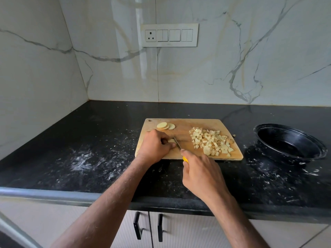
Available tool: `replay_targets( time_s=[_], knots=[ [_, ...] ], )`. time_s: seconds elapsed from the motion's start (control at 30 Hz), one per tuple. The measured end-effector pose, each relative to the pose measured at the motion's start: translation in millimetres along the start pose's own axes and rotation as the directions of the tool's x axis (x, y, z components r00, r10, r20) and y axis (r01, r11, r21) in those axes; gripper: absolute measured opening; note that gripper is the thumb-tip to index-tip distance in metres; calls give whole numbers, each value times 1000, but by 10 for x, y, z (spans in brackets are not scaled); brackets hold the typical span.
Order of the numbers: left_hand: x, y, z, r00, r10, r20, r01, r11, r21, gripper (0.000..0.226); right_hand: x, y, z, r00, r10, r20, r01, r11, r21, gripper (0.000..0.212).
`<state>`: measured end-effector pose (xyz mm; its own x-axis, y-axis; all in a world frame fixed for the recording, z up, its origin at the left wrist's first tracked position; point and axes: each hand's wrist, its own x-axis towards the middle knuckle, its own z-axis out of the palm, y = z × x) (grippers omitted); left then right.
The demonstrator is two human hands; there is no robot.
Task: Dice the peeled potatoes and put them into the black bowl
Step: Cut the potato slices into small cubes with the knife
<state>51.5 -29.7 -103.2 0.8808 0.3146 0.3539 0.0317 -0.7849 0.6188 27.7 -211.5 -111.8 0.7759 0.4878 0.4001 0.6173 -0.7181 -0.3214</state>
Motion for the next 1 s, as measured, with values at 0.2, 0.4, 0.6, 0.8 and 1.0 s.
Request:
replay_targets(
  time_s=[0.2,0.4,0.6,0.8,1.0],
  knots=[
    [-42,16,7,1000,31,5,-31,999,15,21,-124,17,-23,998,47,-40,-46,999,19,45],
    [-56,-16,-7,997,77,1,-77,997,24,17,-113,53,-90,984,105,-141,-84,986,144,33],
    [-52,-21,-20,996,88,-17,-88,996,25,22,-110,-6,-83,993,64,-94,-54,993,106,37],
    [-57,-1,-10,997,79,-20,-78,996,52,13,-120,-6,-84,991,68,-119,-58,994,89,37],
    [-53,-6,9,997,73,-19,-71,996,58,13,-120,-10,-82,988,62,-138,-52,996,79,41]
  ],
)
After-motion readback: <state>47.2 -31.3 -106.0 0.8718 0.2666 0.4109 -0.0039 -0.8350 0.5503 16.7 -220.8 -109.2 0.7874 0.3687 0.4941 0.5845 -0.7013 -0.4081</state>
